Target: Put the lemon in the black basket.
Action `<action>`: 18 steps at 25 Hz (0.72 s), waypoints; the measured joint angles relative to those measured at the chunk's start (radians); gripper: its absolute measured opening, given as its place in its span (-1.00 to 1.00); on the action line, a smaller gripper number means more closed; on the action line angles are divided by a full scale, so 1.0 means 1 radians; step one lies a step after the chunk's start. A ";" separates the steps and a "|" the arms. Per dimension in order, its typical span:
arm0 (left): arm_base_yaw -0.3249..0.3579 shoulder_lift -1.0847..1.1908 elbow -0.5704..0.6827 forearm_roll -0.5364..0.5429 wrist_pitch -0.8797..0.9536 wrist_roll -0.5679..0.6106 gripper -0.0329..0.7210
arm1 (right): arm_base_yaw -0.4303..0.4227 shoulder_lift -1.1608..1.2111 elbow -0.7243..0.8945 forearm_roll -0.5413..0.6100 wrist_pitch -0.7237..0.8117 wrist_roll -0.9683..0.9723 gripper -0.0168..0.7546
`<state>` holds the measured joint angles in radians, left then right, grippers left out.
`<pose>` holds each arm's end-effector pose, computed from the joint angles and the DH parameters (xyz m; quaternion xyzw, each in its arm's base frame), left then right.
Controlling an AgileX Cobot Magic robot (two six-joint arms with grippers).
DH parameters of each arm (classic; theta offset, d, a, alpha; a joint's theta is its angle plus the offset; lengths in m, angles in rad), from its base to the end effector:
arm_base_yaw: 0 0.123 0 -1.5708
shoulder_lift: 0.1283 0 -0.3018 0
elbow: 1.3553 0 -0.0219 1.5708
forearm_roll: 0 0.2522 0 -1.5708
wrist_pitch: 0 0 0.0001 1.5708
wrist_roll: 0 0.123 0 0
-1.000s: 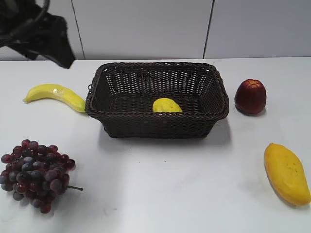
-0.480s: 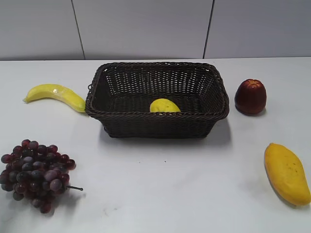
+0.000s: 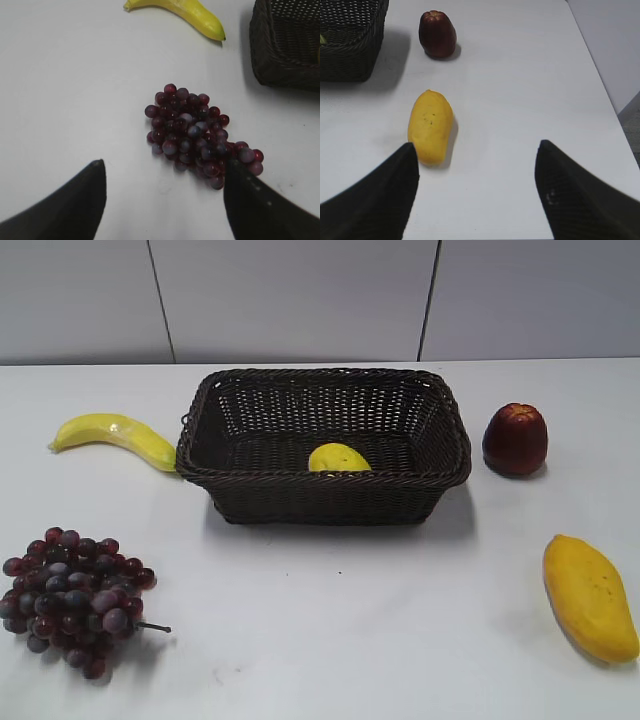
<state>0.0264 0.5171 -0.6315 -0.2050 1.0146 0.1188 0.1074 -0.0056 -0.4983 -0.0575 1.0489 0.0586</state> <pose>0.0862 -0.0190 0.2892 0.0247 0.9240 -0.0738 0.3743 0.0085 -0.0053 0.2644 -0.0197 0.8485 0.0151 0.5286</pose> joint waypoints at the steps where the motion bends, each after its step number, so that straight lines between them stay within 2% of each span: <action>1: 0.000 -0.054 0.026 0.000 0.006 0.000 0.56 | 0.000 0.000 0.000 0.000 0.000 0.000 0.57; 9: 0.000 -0.382 0.095 0.016 0.107 0.000 0.55 | 0.000 0.000 0.000 0.000 0.000 0.000 0.57; 14: 0.000 -0.442 0.129 0.086 0.101 0.000 0.55 | 0.000 0.000 0.000 0.000 0.000 0.000 0.57; 18: 0.000 -0.442 0.147 0.101 0.085 0.000 0.55 | 0.000 0.000 0.000 0.000 0.000 0.000 0.57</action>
<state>0.0264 0.0746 -0.4847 -0.1038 1.0992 0.1188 0.1074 -0.0056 -0.4983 -0.0575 1.0489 0.0586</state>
